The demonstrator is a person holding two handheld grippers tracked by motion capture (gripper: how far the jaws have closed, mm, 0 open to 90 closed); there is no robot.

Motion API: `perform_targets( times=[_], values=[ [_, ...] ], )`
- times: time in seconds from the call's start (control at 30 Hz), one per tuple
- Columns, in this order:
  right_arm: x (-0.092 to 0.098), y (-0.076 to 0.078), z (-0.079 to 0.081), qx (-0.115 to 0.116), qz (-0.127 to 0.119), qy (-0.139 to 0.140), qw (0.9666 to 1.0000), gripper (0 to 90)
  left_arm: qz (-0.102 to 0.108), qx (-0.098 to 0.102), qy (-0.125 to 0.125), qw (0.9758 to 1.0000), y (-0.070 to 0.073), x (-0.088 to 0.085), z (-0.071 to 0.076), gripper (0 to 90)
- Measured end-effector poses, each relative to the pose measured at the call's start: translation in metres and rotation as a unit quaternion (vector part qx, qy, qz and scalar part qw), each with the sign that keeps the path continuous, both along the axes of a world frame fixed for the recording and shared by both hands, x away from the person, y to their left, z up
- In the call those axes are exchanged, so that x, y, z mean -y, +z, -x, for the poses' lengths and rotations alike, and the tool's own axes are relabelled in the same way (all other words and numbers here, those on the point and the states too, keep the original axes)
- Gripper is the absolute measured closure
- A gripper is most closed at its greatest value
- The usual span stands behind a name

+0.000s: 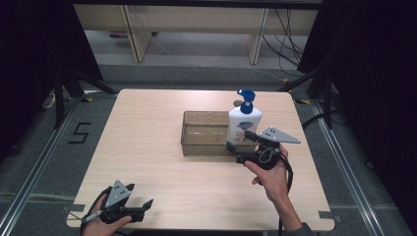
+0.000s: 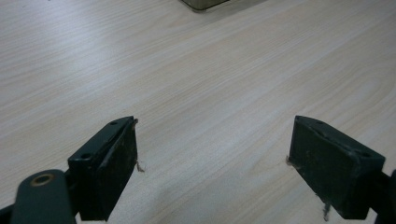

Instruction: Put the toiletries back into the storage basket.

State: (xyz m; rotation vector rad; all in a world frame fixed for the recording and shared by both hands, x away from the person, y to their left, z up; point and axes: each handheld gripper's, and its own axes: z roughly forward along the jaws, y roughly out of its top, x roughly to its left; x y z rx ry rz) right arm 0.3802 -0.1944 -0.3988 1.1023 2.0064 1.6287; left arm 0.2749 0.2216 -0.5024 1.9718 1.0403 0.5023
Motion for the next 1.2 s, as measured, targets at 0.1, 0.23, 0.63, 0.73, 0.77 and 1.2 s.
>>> perform_targets(
  times=[0.1,0.23,0.63,0.73,0.77,1.2],
  values=[
    [-0.001,-0.003,0.002,-0.005,-0.002,0.006,1.0000,16.0,0.003,0.002,0.000,1.0000,-0.001,0.000,0.000,14.8],
    [0.000,-0.004,0.003,0.000,0.000,0.006,1.0000,16.0,0.002,0.001,0.001,1.0000,-0.001,0.000,0.000,14.8],
    [0.002,-0.012,0.008,-0.007,0.006,0.005,0.9999,15.8,0.002,0.001,0.000,1.0000,-0.001,0.000,0.000,14.8],
    [0.001,-0.015,0.010,-0.020,0.003,0.009,0.9998,15.9,-0.001,-0.001,0.001,1.0000,0.000,0.000,0.000,14.8],
    [0.001,-0.016,0.010,-0.016,0.002,0.011,0.9998,15.9,0.006,0.001,0.001,1.0000,-0.001,0.001,0.000,14.8],
    [0.006,-0.021,0.016,-0.022,0.001,0.009,0.9997,15.9,0.005,0.002,0.002,1.0000,-0.001,0.002,0.000,14.8]
  ],
)
